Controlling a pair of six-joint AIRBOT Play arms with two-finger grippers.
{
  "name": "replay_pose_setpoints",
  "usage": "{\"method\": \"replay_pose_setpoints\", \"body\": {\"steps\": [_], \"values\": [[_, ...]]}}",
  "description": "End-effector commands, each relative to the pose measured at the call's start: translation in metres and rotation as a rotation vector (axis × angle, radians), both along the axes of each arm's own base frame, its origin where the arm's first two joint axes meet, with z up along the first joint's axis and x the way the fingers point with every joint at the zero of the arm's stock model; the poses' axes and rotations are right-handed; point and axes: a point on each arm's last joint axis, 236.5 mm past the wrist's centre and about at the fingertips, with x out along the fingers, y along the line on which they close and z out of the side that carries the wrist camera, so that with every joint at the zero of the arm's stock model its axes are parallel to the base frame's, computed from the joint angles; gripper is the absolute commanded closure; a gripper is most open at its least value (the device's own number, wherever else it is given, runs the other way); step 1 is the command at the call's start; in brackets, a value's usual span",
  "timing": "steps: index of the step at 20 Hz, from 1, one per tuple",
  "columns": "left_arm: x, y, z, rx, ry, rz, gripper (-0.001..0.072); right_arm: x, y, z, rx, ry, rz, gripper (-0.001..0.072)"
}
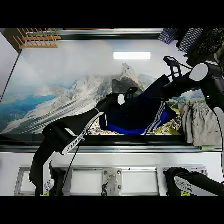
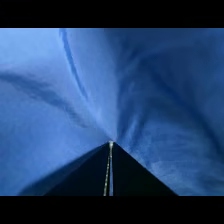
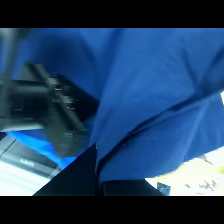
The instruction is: Fold the clothes and pants, and hang the long-sleeved shirts on hangers.
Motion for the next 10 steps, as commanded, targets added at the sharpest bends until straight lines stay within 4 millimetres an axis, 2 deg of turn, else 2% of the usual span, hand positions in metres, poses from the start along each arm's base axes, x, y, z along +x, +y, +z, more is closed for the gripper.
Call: {"method": "replay_pose_setpoints", "body": {"steps": [1, 3, 6, 8, 10], "values": [[0.002, -0.006, -0.001, -0.005, 0.000, 0.006, 0.0696, -0.004, 0.011, 0.001, -0.024, -0.004, 0.038, 0.0709], [0.011, 0.001, 0.009, -0.013, -0.003, 0.025, 0.0696, -0.005, 0.012, 0.000, -0.036, -0.006, 0.047, 0.0709], [0.039, 0.023, 0.045, -0.038, -0.047, 0.068, 0.0696, -0.005, 0.013, -0.002, -0.040, -0.004, 0.053, 0.0709], [0.065, 0.048, 0.070, -0.042, -0.098, 0.111, 0.0696, -0.004, 0.017, -0.002, -0.039, -0.013, 0.058, 0.0709], [0.089, 0.084, 0.090, -0.009, -0.150, 0.145, 0.0696, -0.002, 0.023, 0.001, -0.035, -0.027, 0.069, 0.0709]]}}
